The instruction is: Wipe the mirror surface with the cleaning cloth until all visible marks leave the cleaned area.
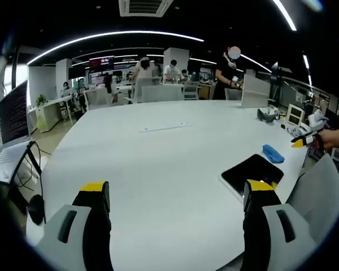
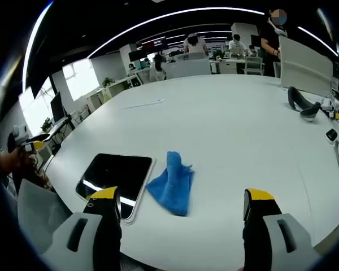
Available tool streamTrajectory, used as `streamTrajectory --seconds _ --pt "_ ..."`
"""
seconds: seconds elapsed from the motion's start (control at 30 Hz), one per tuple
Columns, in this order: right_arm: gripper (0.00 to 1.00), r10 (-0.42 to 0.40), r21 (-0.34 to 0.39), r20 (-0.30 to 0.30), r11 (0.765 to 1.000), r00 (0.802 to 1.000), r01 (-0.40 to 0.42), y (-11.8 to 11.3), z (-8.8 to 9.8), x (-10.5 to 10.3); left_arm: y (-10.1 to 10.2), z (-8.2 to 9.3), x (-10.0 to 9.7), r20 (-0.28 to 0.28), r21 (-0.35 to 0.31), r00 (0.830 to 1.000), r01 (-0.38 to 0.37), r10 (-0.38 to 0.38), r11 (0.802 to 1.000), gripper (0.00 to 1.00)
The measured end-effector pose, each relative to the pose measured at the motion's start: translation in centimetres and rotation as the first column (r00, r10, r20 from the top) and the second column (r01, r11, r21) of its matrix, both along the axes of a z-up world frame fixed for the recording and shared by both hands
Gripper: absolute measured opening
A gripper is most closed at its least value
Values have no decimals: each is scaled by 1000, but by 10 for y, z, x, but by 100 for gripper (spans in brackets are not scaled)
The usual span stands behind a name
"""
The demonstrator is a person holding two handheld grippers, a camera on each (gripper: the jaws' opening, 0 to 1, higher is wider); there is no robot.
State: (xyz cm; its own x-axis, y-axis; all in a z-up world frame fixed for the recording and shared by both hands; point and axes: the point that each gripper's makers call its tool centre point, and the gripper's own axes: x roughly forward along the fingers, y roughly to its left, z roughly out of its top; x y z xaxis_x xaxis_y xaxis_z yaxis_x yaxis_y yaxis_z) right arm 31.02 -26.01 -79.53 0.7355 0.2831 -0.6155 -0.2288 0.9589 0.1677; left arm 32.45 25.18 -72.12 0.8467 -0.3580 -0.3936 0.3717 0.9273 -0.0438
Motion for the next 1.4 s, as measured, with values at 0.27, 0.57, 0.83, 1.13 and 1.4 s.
streamTrajectory --seconds 0.27,0.57,0.83,1.13,1.4 --pt "88 15 -13 3 1000 1000 -15 5 5 6 -7 -4 -3 -8 -11 1000 10 -10 1000 99" --pt "87 16 -16 -8 1000 1000 -16 7 12 11 -9 -5 -3 -12 -22 1000 9 -9 1000 99" --pt "84 29 -50 -46 998 999 -31 10 25 22 -15 -5 -5 -14 -24 1000 19 -20 1000 99" --pt "81 58 -69 -104 995 993 -65 25 22 36 -24 -7 -16 -17 -37 999 34 -34 999 99" --pt "67 57 -76 -155 995 986 -70 38 -10 44 -14 -7 -15 -14 -51 1000 4 -4 999 99"
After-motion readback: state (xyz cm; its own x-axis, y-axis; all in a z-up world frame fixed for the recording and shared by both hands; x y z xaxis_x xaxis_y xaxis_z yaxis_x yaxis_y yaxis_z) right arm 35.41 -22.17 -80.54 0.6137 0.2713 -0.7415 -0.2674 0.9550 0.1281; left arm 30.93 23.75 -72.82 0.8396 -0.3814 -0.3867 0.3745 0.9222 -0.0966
